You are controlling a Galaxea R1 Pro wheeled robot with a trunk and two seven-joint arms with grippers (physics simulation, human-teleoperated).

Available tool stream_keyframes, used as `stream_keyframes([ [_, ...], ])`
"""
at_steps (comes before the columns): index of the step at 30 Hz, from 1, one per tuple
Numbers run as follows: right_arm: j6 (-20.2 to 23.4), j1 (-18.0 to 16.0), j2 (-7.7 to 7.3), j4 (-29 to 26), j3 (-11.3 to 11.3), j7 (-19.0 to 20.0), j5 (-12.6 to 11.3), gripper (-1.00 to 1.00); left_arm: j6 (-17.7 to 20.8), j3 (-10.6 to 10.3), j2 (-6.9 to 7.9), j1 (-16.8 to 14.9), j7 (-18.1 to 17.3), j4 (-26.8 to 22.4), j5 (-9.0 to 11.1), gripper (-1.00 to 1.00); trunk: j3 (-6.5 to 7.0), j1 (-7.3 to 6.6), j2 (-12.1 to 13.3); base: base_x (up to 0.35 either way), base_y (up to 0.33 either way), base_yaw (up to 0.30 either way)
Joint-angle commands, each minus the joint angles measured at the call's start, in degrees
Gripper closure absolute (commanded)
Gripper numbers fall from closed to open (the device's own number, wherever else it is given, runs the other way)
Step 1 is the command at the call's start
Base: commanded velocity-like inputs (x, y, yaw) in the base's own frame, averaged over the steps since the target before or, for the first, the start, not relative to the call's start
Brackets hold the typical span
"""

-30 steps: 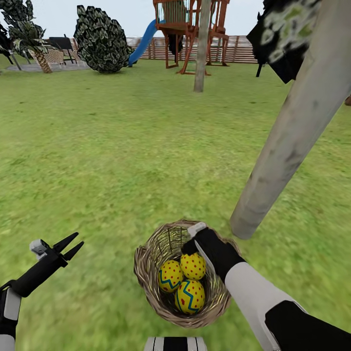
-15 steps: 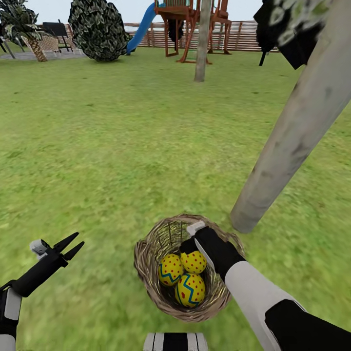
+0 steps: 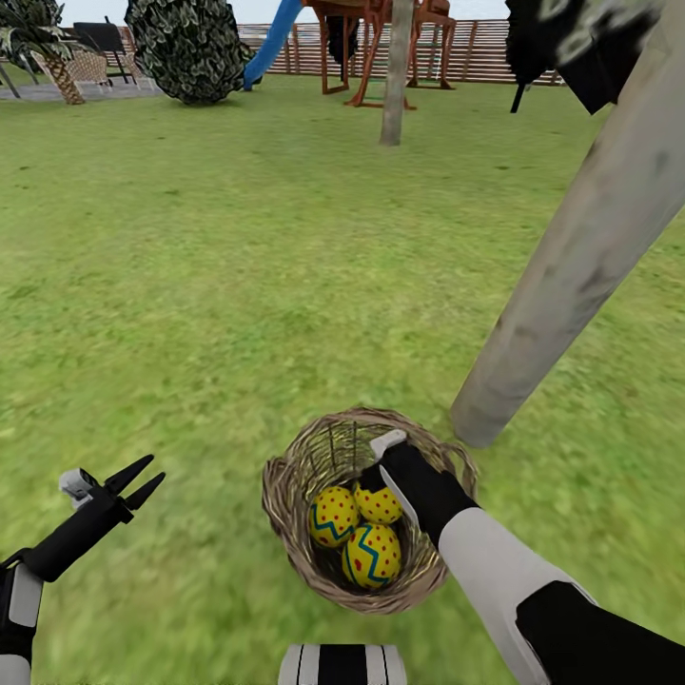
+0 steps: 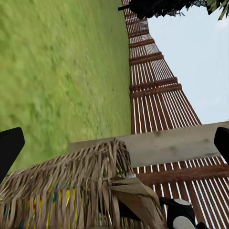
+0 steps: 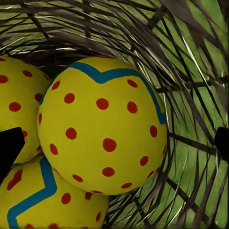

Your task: Take the three Easter eggs out of the wicker basket on the lawn in the garden, then place them on the lawn next to a single tree (choose any tree) so that all three eggs are next to the same tree and none are left in the basket.

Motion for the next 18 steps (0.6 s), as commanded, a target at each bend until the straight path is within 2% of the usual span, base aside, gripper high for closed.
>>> stream_keyframes([
  [1, 0.6, -0.4, 0.0, -0.1, 0.2, -0.5, 0.2, -1.0, 0.6, 0.1, 0.0, 0.0, -0.1, 0.1, 0.0, -1.0, -0.04, -0.01, 0.0, 0.0, 0.0, 0.0],
  [10, 0.8, -1.4, 0.0, -0.7, 0.1, -3.4, 0.3, -1.0, 0.6, 0.1, 0.0, 0.0, -0.1, 0.1, 0.0, -1.0, -0.7, 0.07, -0.1, 0.0, 0.0, 0.0],
  [18, 0.9, -1.3, 0.0, -0.8, 0.1, -3.2, -0.2, -1.0, 0.6, 0.0, 0.0, 0.0, -0.1, 0.3, 0.0, -1.0, -1.05, 0.07, -0.1, 0.0, 0.0, 0.0],
])
